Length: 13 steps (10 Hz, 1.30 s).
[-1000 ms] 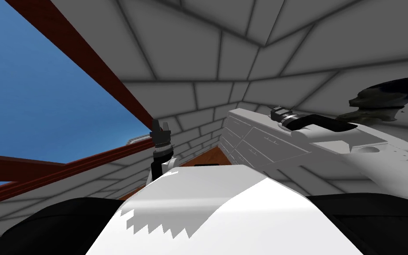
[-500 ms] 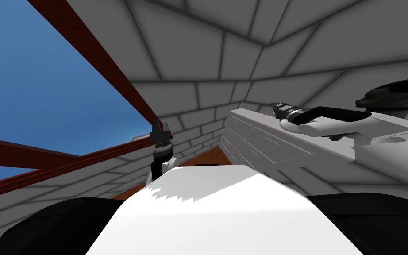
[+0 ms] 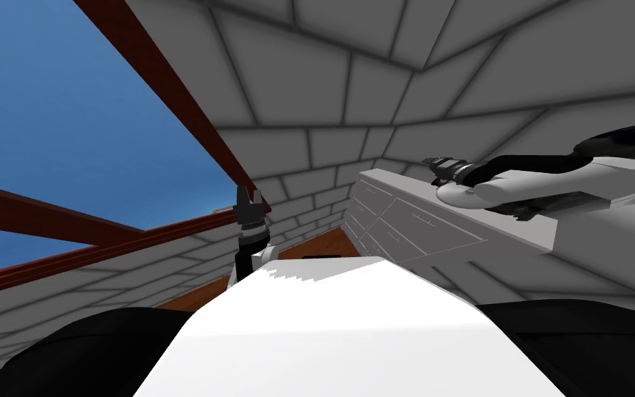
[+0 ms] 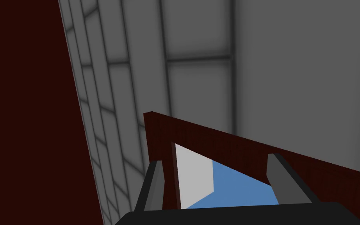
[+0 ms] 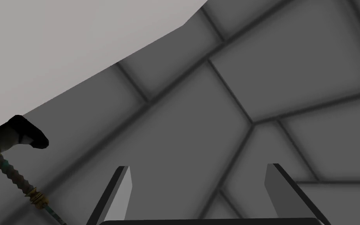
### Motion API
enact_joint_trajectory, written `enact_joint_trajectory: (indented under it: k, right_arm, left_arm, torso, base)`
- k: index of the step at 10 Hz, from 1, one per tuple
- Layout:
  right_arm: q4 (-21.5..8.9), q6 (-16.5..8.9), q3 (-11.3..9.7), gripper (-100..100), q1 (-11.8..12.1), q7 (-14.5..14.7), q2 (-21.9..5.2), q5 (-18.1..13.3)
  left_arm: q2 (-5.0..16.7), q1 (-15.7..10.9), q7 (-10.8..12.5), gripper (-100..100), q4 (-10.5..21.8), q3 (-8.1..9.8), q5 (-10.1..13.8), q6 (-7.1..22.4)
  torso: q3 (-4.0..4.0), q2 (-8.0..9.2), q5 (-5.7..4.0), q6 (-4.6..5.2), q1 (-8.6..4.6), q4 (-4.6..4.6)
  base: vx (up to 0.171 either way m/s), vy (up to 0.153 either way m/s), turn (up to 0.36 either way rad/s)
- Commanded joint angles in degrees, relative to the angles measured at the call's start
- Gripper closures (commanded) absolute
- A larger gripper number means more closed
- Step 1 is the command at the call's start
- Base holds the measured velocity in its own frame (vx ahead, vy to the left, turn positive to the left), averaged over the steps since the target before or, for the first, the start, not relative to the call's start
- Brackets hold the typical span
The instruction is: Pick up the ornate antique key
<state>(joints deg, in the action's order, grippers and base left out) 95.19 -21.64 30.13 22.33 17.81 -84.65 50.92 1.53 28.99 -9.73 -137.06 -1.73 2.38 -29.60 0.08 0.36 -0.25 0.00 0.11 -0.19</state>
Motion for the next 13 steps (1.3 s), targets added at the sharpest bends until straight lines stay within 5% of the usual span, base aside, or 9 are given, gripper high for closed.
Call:
enact_joint_trajectory:
  k: [1,8,13]
  right_arm:
    - [-2.2,-1.6,0.7,-100,1.7,2.8,-2.9,2.5]
    - [-8.3,-4.8,-0.7,-100,4.5,9.3,-12.0,7.3]
    - [-14.5,-7.5,-3.8,-100,8.7,16.7,-19.5,11.9]
  left_arm:
    - [0.0,0.0,0.0,0,0.0,0.00,0.0,0.0]
    - [0.0,0.0,0.0,0,0.0,0.00,0.0,0.0]
    - [0.0,0.0,0.0,0,0.0,0.00,0.0,0.0]
  torso:
    - [0.00,0.00,0.00,0.00,0.00,0.00]
    - [0.00,0.01,-0.04,-0.01,-0.12,0.00]
    - [-0.01,-0.01,-0.04,0.00,-0.11,-0.01]
  base:
    - [-0.051,-0.046,0.072]
    - [-0.050,-0.054,0.067]
    - [-0.049,-0.075,0.092]
